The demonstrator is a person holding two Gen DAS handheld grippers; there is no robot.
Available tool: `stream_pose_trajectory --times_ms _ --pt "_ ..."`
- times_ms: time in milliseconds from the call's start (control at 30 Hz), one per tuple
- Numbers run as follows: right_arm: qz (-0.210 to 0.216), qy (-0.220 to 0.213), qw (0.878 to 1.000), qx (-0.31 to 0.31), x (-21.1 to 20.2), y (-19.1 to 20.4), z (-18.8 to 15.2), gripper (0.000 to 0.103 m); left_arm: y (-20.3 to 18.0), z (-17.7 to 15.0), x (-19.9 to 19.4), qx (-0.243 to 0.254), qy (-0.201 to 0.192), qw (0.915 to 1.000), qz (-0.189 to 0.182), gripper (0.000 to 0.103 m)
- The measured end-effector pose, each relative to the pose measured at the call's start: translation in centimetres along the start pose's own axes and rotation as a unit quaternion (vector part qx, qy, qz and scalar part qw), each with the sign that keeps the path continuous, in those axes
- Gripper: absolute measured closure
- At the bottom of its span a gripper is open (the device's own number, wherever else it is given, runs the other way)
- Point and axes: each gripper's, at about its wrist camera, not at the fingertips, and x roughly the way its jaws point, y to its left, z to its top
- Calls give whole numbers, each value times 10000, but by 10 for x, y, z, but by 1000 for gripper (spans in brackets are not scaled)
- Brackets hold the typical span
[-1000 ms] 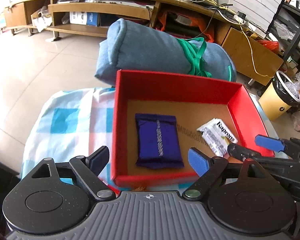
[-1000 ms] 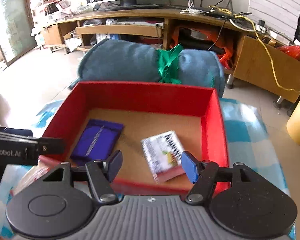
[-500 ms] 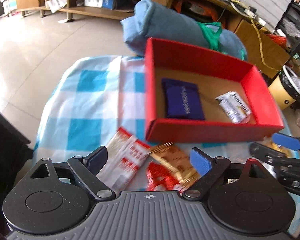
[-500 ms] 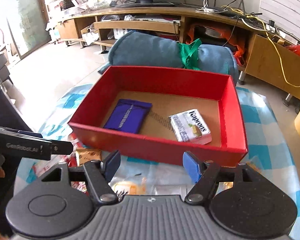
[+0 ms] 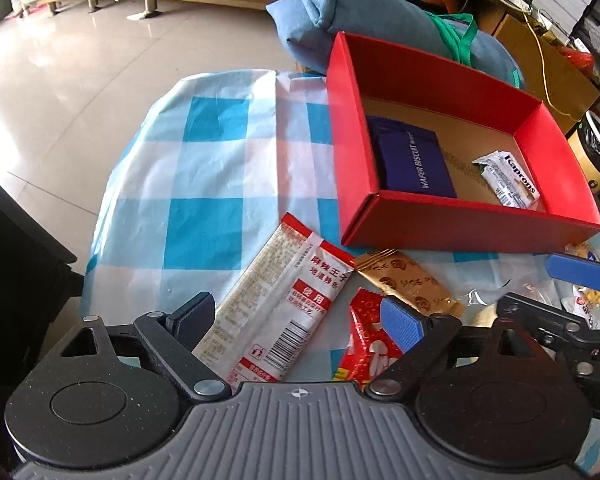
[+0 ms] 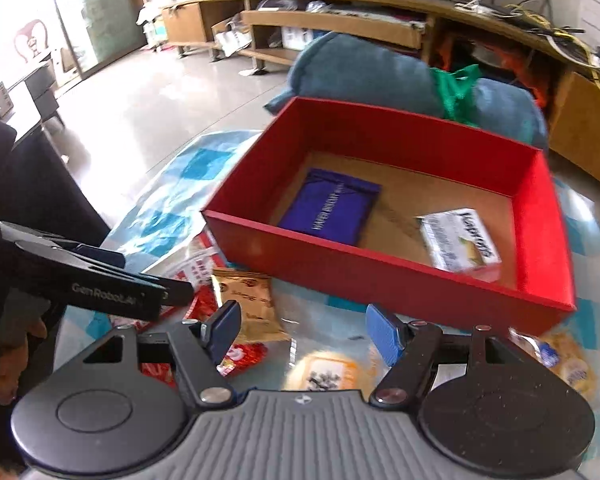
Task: Organize snacks
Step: 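Withdraw both grippers from the red box toward the remaining snacks, then grasp the gold cookie packet with the right gripper while the left gripper grasps the white-red spicy strip packet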
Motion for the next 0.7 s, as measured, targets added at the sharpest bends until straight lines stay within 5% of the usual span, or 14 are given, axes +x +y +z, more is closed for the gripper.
stream_pose_trajectory --times_ms 433,700 --pt "702 633 9954 161 52 5 20 39 31 1 -1 -381 110 9992 -82 10" --pt "738 932 9929 -72 79 19 18 40 46 0 -2 -490 115 9986 -175 10"
